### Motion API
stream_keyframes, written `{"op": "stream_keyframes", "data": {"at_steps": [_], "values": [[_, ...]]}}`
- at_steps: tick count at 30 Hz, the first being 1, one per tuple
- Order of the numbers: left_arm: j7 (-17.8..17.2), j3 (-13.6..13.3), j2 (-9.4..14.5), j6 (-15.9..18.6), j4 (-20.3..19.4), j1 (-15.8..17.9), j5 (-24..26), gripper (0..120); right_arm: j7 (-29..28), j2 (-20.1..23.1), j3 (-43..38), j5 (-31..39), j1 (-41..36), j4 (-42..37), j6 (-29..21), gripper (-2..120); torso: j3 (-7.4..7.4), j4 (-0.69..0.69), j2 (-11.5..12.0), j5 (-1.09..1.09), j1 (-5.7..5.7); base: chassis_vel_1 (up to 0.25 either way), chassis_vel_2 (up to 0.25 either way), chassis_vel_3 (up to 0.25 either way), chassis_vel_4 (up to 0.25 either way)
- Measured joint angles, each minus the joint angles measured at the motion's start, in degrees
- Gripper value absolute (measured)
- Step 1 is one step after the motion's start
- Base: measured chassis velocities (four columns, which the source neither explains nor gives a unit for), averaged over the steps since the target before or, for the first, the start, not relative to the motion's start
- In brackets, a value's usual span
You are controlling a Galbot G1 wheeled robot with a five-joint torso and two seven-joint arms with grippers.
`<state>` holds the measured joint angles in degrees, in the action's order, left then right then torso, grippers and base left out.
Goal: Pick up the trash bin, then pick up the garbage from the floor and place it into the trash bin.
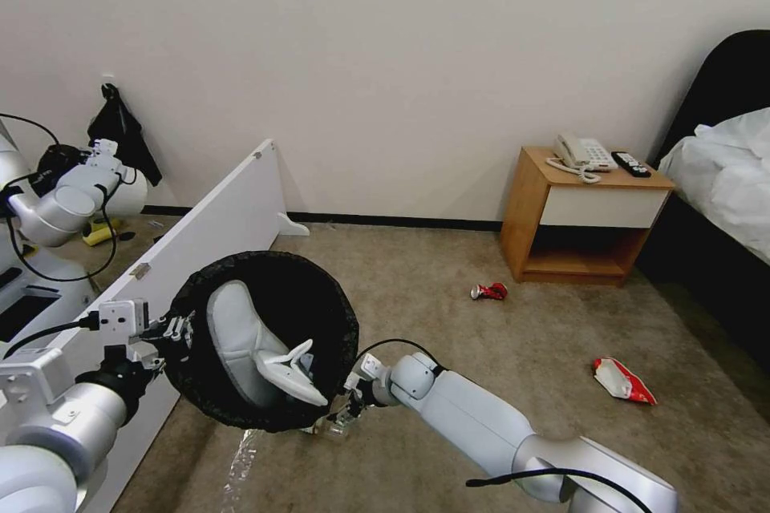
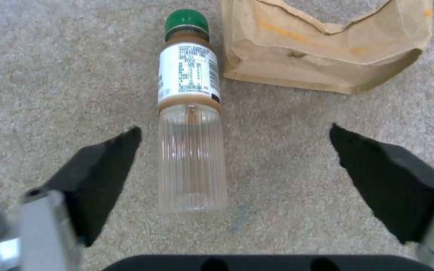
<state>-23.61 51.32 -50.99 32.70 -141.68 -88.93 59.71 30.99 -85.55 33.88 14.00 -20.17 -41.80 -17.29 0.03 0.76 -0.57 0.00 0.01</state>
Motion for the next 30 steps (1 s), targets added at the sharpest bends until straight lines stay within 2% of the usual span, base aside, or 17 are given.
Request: {"op": "stream_keyframes", "data": {"at_steps": [30], "values": [[-0.21, -0.48, -0.41, 0.06, -0.03, 0.32, -0.07, 4, 0.43, -4.52, -1.49, -1.24, 0.74, 6.92, 1.60, 100, 0.00, 0.00, 0.00, 0.00, 0.00, 0.000, 0.000, 0.000, 0.000]]}}
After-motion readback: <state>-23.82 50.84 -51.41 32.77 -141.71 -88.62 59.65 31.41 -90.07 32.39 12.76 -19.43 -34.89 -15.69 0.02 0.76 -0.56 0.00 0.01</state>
